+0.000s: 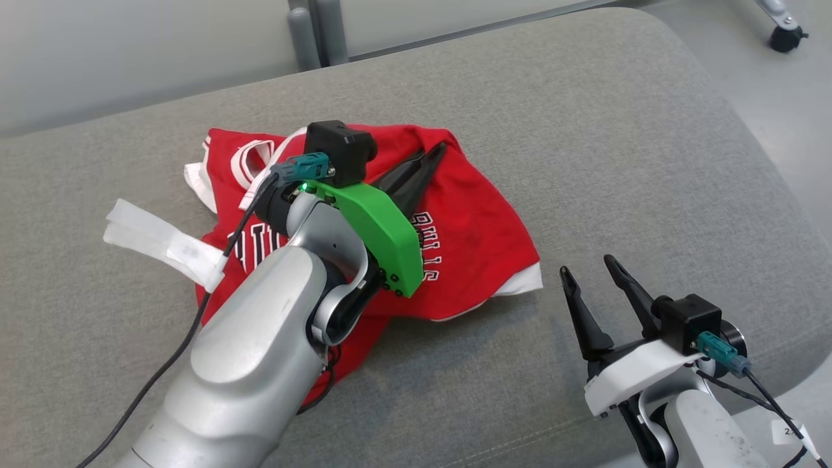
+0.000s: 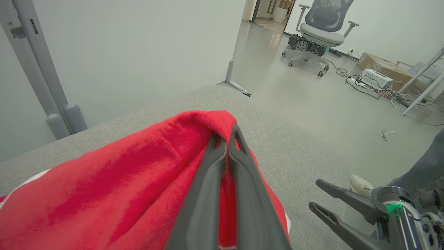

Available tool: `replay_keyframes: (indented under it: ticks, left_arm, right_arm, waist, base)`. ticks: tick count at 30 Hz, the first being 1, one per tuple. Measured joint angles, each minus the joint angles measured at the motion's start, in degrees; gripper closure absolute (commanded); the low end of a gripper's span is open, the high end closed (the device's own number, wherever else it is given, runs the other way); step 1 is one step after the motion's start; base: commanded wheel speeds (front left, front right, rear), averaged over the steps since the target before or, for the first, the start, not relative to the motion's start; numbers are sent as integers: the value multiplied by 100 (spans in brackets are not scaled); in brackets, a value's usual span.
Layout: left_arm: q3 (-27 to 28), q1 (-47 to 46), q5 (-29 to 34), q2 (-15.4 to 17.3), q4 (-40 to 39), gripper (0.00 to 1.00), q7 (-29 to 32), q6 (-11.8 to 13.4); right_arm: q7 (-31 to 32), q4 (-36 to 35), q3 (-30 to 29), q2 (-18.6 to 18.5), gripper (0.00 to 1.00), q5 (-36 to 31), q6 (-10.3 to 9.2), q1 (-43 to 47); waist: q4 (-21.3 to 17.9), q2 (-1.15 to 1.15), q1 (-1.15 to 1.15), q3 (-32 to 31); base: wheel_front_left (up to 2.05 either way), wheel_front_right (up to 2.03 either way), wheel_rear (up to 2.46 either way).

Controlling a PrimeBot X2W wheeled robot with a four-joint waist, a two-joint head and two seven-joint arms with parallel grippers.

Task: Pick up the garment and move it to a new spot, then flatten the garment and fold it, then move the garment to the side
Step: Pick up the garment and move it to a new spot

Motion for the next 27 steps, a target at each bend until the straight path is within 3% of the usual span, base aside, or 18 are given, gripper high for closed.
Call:
replay_keyframes:
  ticks: [5,6,7,13,14,15,16,17,27]
  left_arm:
    - [35,162,288,2,658,98,-2,286]
    - [29,232,339,8,789,84,-2,313]
    - [15,304,413,9,907,80,-3,344]
    - [-201,413,638,8,1391,63,-46,397]
    - [-213,412,638,8,1427,56,-83,394]
    - [-235,411,644,9,1460,40,-90,390]
    - [-255,411,648,8,1479,17,-129,390]
    - [-278,411,648,8,1480,0,-156,390]
    - [-393,475,442,18,1249,0,-452,396]
  right_arm:
    - [0,-2,19,12,0,42,0,2]
    - [-1,-2,18,14,0,66,-1,3]
    - [-1,-2,12,15,0,79,-1,4]
    - [-1,-78,-159,24,0,162,-63,24]
    - [0,-79,-176,25,0,162,-64,26]
    - [-1,-79,-189,26,0,162,-68,35]
    - [0,-79,-190,25,0,162,-68,44]
    - [-1,-82,-191,30,0,162,-68,45]
    - [0,-100,-223,63,0,159,-68,70]
  waist:
    - [-298,0,0,37]
    - [-355,0,0,51]
    - [-410,0,0,66]
    - [-612,0,0,270]
    - [-612,0,0,294]
    - [-603,0,0,307]
    - [-587,0,0,314]
    - [-564,0,0,314]
    - [-319,0,0,206]
  base:
    - [0,0,0]
    - [0,0,0]
    - [0,0,0]
    - [0,0,0]
    - [0,0,0]
    - [0,0,0]
    - [0,0,0]
    - [0,0,0]
    - [0,0,0]
